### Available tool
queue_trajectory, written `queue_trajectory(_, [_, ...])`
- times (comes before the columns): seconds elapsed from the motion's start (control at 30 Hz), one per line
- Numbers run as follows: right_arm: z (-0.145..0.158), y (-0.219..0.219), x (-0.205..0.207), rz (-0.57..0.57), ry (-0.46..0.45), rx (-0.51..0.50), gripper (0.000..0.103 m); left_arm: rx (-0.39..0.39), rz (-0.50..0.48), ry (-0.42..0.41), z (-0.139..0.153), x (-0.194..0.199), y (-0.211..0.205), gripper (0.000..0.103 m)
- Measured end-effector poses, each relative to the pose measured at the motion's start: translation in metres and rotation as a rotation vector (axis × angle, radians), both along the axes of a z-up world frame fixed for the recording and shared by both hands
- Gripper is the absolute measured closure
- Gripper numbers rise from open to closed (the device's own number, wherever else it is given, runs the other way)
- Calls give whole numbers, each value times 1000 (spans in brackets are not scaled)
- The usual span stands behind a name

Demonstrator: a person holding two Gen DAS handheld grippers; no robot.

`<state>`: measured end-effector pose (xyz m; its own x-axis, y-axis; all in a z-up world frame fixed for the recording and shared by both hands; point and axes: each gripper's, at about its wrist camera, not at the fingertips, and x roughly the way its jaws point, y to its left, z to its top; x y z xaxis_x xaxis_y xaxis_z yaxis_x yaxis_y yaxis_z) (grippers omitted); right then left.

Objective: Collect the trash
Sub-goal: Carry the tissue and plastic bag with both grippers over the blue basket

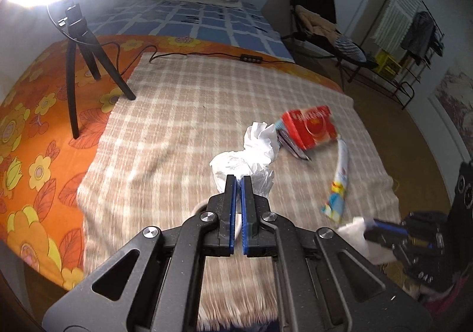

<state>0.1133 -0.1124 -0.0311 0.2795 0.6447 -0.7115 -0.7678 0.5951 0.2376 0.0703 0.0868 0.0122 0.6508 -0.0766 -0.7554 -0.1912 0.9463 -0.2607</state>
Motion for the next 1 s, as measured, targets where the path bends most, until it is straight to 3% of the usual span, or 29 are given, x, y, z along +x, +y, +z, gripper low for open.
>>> queue_trajectory(0.63, [-1,-37,-77,31,8,-41,100,6,-109,45,-20,-122,-66,103])
queue_trajectory(1.0, [-18,-45,-117,52,29,-70,100,-12,-165,113,-53,-155,-91,103])
